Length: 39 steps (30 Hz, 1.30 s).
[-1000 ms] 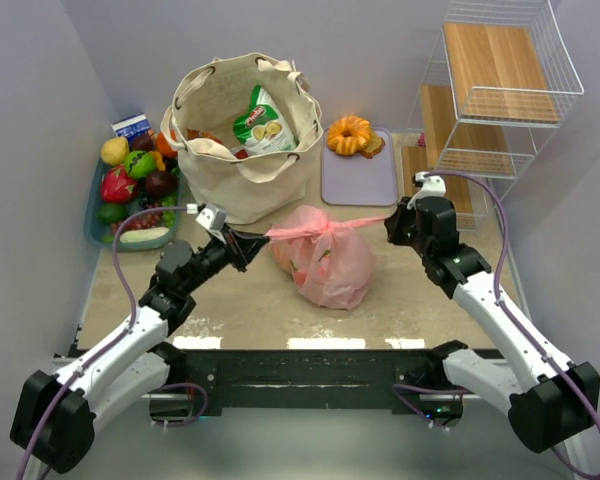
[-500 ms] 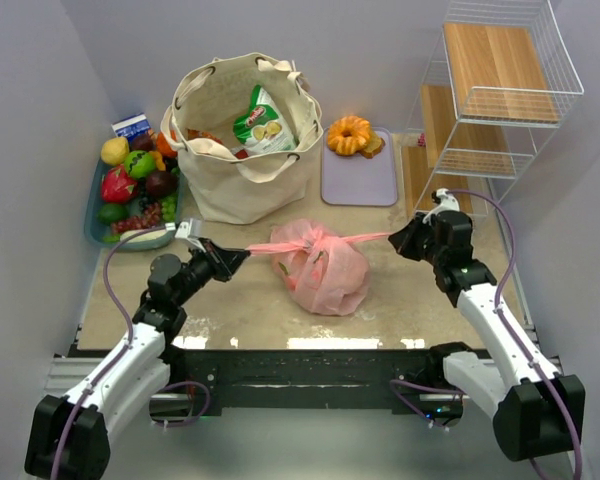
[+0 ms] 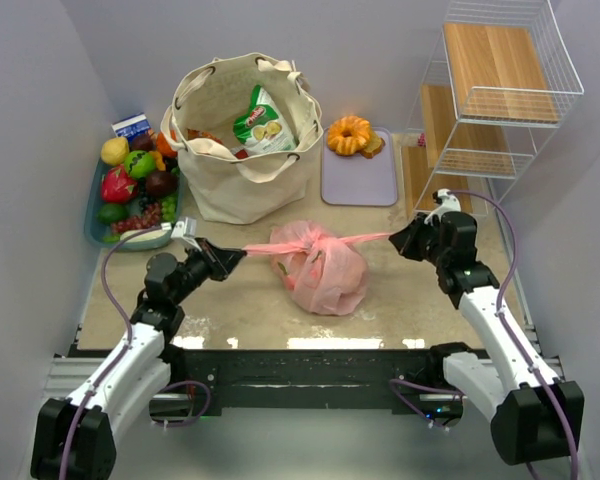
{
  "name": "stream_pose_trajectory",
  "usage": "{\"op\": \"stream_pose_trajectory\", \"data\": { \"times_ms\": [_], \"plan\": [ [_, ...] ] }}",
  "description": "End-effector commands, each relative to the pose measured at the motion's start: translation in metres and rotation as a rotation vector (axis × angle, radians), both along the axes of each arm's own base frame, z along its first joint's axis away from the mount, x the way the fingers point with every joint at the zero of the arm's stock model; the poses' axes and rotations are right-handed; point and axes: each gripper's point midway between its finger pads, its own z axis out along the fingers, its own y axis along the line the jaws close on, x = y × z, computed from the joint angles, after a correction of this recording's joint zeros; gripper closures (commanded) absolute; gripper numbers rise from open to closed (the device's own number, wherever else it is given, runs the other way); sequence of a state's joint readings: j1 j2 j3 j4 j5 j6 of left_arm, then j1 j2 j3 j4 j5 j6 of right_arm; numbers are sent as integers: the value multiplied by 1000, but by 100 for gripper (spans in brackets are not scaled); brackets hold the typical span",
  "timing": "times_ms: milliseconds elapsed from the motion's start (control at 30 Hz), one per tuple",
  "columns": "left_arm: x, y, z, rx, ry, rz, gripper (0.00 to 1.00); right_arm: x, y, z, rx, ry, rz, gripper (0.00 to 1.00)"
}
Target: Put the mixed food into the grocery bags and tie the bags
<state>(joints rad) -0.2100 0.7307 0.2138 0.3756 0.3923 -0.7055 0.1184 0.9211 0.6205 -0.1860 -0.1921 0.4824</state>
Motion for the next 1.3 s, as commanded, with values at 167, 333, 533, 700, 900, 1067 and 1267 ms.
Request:
{"op": "stream_pose_trajectory", "data": {
  "times_ms": [167,333,533,700,900,1067,1267],
  "plan": [
    [38,51,73,197,-131,224,36,17,-31,73,-147,-299,2,22],
    [34,55,93,256,-118,220,8,11,10,98,-129,-402,182,8],
    [36,41,163,301,-211,111,0,1,90,92,-291,-383,424,2],
    [58,45,201,314,-220,130,0,-4,133,63,-372,-288,566,2],
    [98,71,240,362,-220,248,0,-10,151,12,-509,-145,633,1],
    [120,110,240,498,-183,426,0,-8,153,-20,-559,-70,630,2],
    [143,108,209,516,-135,392,0,0,147,-43,-592,23,562,25]
  ]
}}
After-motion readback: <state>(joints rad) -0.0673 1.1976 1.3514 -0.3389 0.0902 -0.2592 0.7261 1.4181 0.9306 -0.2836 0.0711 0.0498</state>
